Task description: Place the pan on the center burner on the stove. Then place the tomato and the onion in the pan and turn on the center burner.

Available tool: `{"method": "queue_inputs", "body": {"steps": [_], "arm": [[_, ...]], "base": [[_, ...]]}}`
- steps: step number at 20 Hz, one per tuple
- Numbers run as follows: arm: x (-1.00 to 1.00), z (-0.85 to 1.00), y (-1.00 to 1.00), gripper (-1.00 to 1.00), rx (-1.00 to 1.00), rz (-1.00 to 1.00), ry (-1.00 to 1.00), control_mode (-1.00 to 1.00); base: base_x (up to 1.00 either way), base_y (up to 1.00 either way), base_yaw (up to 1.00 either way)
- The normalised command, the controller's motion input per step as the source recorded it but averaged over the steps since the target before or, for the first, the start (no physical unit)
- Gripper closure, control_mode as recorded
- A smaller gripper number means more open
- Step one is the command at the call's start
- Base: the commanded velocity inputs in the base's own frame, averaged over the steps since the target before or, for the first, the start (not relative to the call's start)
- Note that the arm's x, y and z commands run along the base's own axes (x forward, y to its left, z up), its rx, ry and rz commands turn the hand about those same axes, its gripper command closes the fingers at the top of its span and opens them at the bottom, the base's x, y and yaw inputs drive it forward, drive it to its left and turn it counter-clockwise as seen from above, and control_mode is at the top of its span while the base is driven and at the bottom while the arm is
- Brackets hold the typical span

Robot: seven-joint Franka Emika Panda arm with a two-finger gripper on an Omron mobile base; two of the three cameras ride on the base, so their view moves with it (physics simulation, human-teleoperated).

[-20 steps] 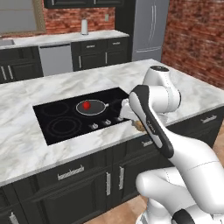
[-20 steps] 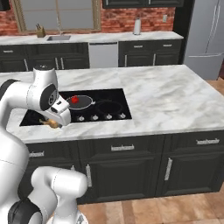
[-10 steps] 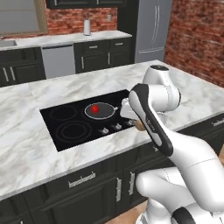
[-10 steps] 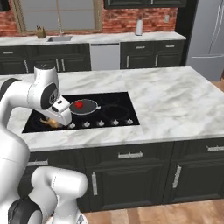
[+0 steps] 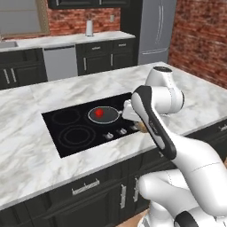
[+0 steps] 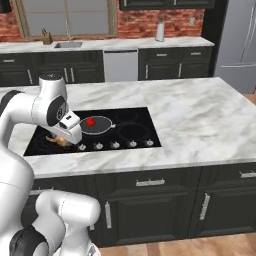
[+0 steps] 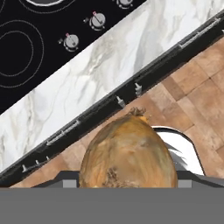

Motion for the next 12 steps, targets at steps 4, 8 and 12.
{"method": "queue_inputs", "body": {"steps": [4,8,12], "arm": [[0.0,0.0,0.0,1.0,0.0,0.0,0.0,1.0],[0.0,0.0,0.0,1.0,0.0,0.0,0.0,1.0],[0.0,0.0,0.0,1.0,0.0,0.0,0.0,1.0]], "base": [[0.52,0.06,0.06],[0.36,0.01,0.11],[0.29,0.0,0.16]]}}
